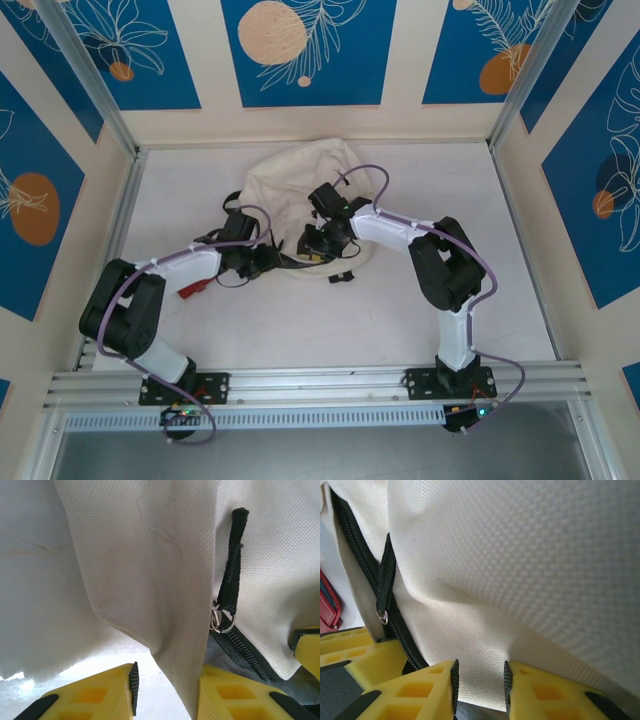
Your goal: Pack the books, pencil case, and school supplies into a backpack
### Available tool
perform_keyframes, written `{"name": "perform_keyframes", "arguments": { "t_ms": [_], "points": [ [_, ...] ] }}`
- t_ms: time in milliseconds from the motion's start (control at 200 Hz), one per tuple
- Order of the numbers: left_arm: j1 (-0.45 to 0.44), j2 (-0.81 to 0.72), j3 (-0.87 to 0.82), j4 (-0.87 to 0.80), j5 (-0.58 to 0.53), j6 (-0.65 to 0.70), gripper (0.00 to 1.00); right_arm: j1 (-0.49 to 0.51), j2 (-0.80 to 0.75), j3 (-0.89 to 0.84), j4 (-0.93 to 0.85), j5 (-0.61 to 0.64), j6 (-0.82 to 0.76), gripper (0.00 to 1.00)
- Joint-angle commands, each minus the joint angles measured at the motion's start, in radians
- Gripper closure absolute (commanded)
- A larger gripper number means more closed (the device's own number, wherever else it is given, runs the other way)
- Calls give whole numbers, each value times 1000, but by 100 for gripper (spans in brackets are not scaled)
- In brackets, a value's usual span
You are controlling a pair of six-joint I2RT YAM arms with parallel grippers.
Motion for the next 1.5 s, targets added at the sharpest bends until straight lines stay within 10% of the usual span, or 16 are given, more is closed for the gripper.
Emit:
{"name": "perform_keyframes", "arguments": {
  "t_ms": [0, 255, 1495],
  "points": [
    [26, -35, -1, -10, 24, 32, 65, 18, -20, 54, -34, 7, -50, 68],
    [79, -151, -3, -66, 42, 38, 47, 30, 46, 186, -38, -38, -52, 64],
    [127, -48, 77, -23, -11, -7, 54, 36, 368, 464, -131, -98, 73, 80]
  ]
}}
